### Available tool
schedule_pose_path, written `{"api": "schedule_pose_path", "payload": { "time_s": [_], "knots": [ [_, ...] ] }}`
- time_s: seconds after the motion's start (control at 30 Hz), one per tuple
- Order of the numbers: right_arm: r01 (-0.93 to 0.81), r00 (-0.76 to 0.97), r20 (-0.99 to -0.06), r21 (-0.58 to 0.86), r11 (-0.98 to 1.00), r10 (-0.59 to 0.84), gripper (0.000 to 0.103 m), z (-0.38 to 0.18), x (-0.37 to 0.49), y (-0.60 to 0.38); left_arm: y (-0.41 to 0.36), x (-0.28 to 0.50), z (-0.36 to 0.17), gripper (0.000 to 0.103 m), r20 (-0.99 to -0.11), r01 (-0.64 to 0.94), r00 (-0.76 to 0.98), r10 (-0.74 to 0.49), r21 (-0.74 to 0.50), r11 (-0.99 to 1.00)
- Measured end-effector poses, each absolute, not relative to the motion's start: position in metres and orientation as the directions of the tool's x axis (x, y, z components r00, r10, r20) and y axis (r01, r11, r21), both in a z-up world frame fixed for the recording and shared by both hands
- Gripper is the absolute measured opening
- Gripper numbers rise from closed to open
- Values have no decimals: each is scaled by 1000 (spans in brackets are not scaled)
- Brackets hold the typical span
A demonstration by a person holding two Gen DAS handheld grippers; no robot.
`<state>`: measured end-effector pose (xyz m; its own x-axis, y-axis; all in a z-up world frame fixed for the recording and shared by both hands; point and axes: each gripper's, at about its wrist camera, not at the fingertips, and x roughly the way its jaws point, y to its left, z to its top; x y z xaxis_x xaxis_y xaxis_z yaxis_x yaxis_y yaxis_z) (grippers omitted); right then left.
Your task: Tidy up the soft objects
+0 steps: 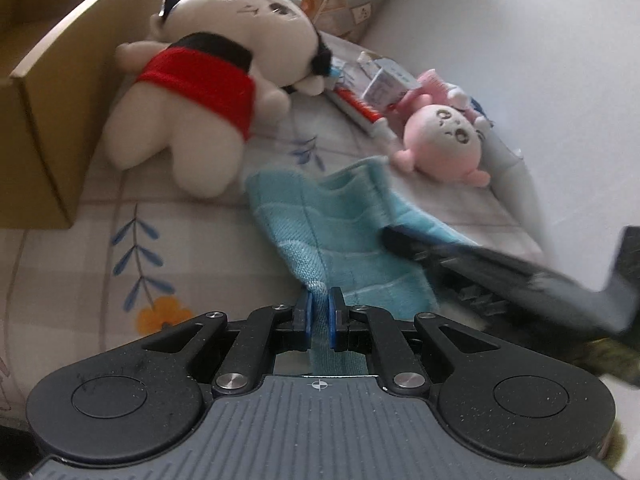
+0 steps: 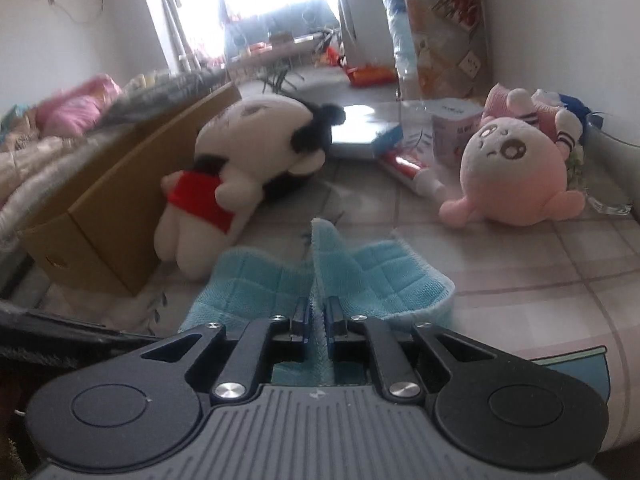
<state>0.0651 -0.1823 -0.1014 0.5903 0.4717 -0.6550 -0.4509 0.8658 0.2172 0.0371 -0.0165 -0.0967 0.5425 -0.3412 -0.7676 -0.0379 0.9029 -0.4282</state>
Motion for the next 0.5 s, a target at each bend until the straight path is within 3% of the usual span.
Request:
{"api": "schedule_pose_path", "payload": {
  "time_s": [0.07,0.13,0.17,0.2,0.33,0.47,0.5],
  "knots": [
    [-436,605,-645,224,872,467,20,-93,63,-188,-14,39,-99,9,-762,-31,546,-349,-435,900],
    [-393,630,-631,242,887,452,45,-84,60,-204,-16,35,-98,9,-759,-25,549,-350,-433,901],
    [-371,646,-623,249,895,441,71,-83,59,-213,-18,36,-99,9,-760,-19,548,-350,-430,903],
    [-344,669,-612,248,906,421,81,-82,59,-223,-17,36,-100,10,-761,-15,548,-348,-425,905],
    [-254,706,-643,162,954,297,81,-90,67,-237,-18,36,-104,10,-761,0,552,-341,-409,913],
    [-274,675,-691,90,958,258,79,-107,72,-230,-19,36,-106,10,-761,-1,553,-339,-407,914],
    [-288,678,-694,55,956,244,74,-108,71,-225,-13,29,-103,10,-760,-1,554,-340,-409,912]
  ]
}}
